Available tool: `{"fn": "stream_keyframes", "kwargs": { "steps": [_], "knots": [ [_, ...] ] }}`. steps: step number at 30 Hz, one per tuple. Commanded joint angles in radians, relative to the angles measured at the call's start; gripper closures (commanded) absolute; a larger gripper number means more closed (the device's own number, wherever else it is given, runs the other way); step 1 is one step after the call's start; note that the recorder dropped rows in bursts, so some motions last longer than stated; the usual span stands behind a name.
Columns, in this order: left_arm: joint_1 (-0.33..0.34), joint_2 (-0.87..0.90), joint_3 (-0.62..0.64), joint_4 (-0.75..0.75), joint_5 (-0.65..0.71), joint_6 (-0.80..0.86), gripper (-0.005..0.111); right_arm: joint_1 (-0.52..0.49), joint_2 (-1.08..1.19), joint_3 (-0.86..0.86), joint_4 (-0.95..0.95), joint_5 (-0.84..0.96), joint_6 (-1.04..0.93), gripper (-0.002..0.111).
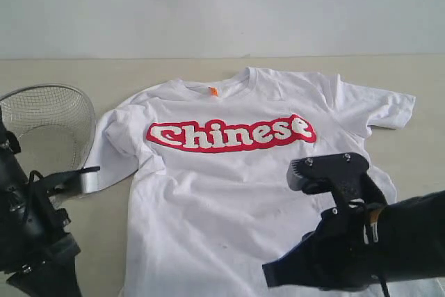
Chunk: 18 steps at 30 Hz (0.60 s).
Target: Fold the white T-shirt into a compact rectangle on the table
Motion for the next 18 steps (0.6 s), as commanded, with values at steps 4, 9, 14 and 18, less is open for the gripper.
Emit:
{"fn": "stream_keyframes", "kwargs": {
  "steps": [4,9,14,18],
  "knots": [
    [0.002,-0.153,0.012,-0.420,-0.026,0.267,0.102,-0.290,0.008,-0.228,-0.016,0.177,-0.108,0.108],
    [0.002,-0.228,0.055,-0.648,-0.017,0.441,0.102,-0.516,0.108,-0.493,-0.016,0.337,-0.164,0.108],
    [0.002,-0.281,0.104,-0.754,-0.017,0.539,0.102,-0.646,0.329,-0.818,-0.016,0.494,-0.217,0.108],
    [0.002,-0.300,0.130,-0.790,-0.017,0.587,0.102,-0.680,0.513,-1.029,-0.023,0.592,-0.227,0.108]
  ]
}}
